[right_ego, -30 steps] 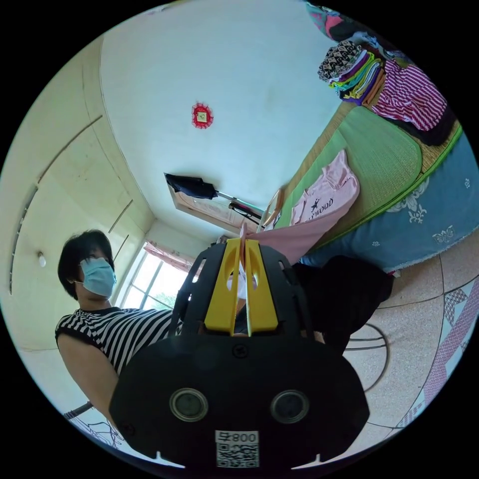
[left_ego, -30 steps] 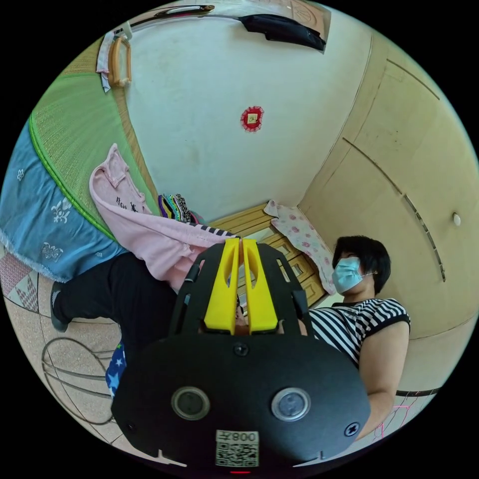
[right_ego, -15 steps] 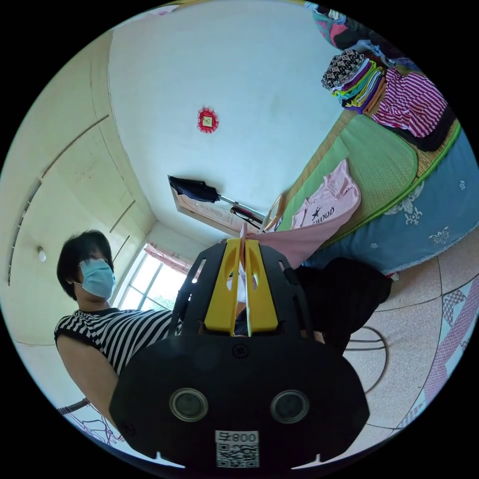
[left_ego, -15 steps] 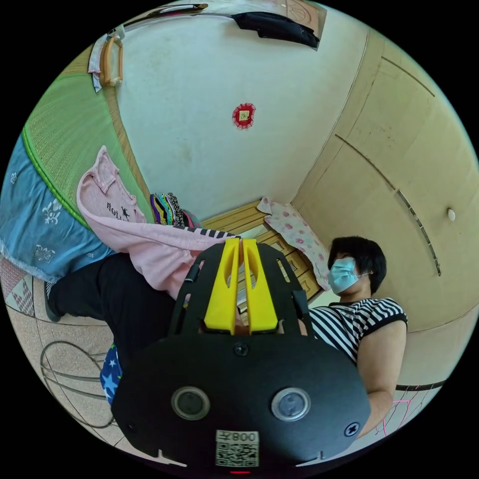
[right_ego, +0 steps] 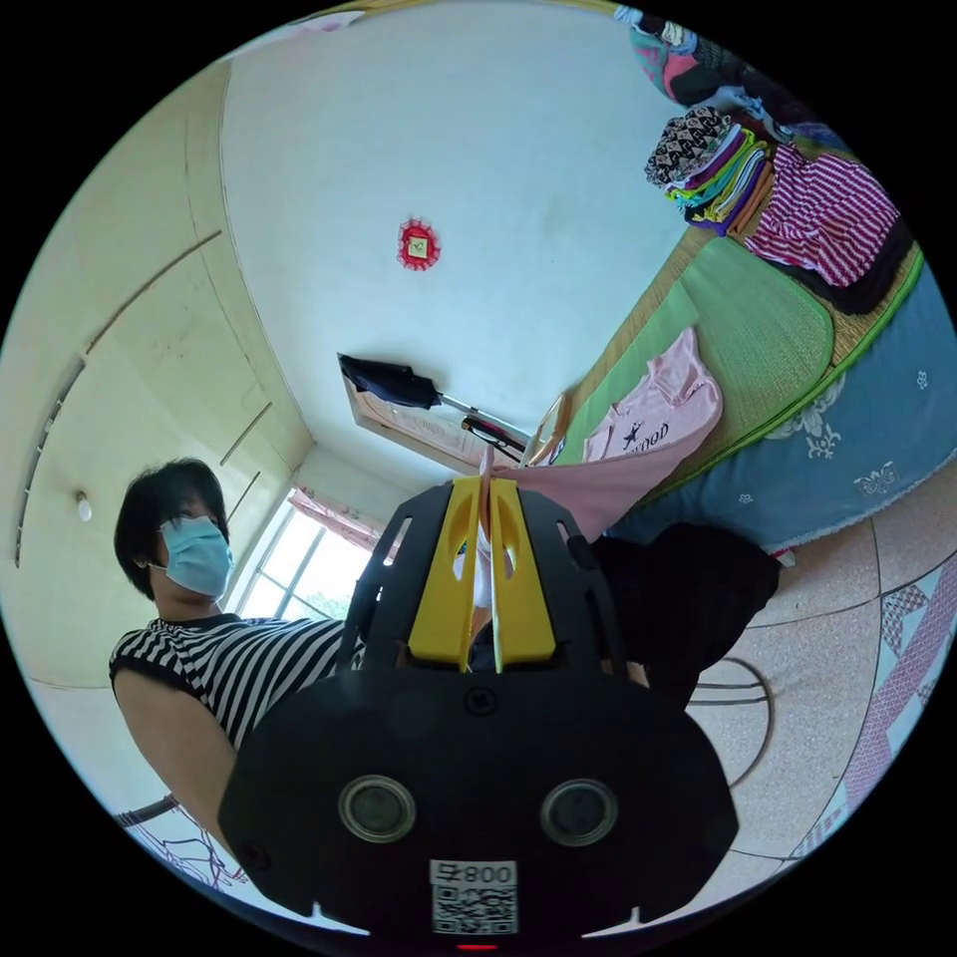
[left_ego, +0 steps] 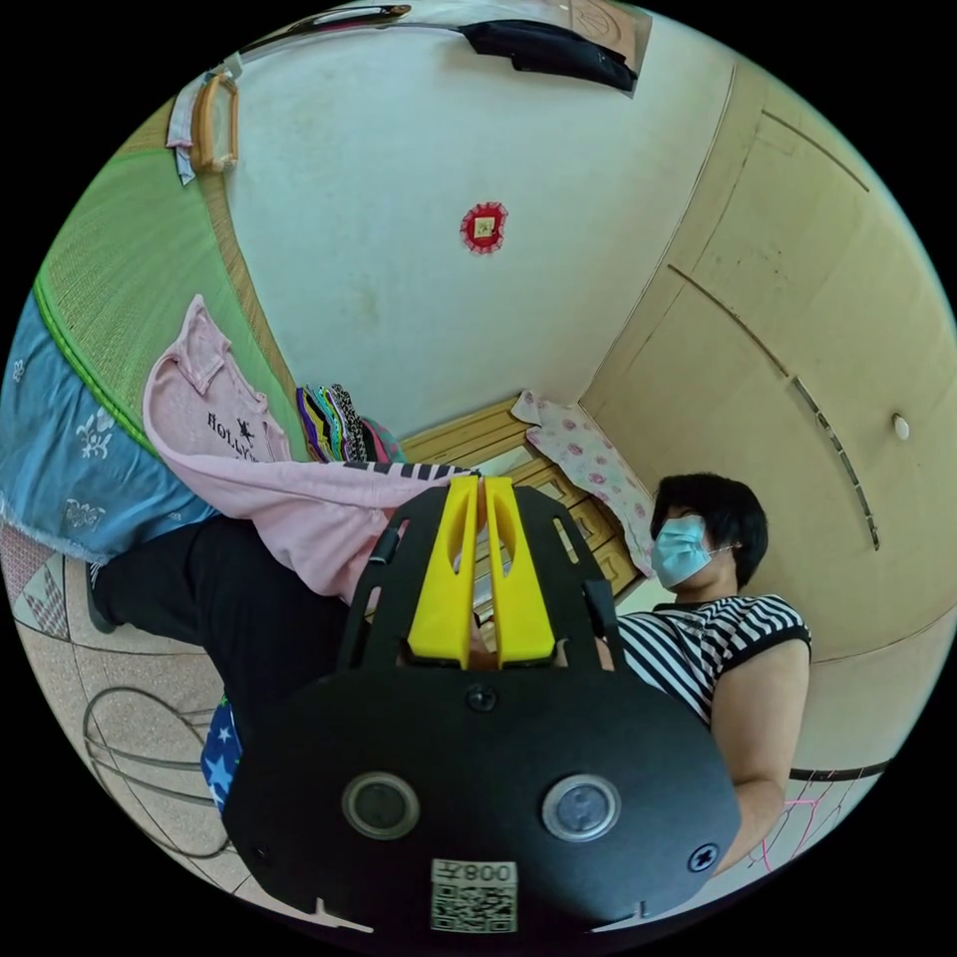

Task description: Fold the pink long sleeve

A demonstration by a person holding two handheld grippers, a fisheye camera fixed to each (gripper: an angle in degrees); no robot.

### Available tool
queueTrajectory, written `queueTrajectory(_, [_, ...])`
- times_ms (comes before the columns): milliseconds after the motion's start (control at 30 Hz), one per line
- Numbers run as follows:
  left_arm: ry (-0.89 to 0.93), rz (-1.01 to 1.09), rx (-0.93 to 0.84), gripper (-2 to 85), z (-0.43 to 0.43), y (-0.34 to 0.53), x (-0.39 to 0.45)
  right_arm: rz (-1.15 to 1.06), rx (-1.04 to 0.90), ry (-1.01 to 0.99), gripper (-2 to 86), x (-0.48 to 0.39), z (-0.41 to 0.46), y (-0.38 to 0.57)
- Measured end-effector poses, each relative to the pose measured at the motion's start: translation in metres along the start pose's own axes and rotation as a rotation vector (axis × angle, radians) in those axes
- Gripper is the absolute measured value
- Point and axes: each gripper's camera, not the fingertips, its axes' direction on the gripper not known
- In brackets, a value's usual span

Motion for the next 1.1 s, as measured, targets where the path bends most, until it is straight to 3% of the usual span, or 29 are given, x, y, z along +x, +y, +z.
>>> queueTrajectory(467, [-0.015, 0.011, 0.017, 0.8, 0.032, -0.087, -0.015, 0.002, -0.011, 0.01, 1.1, 0.05, 0.05, -0.07])
queueTrajectory(1100, [-0.145, -0.019, 0.02, 0.8, 0.117, -0.302, -0.101, 0.049, -0.078, 0.114, 1.2, 0.187, 0.188, -0.264])
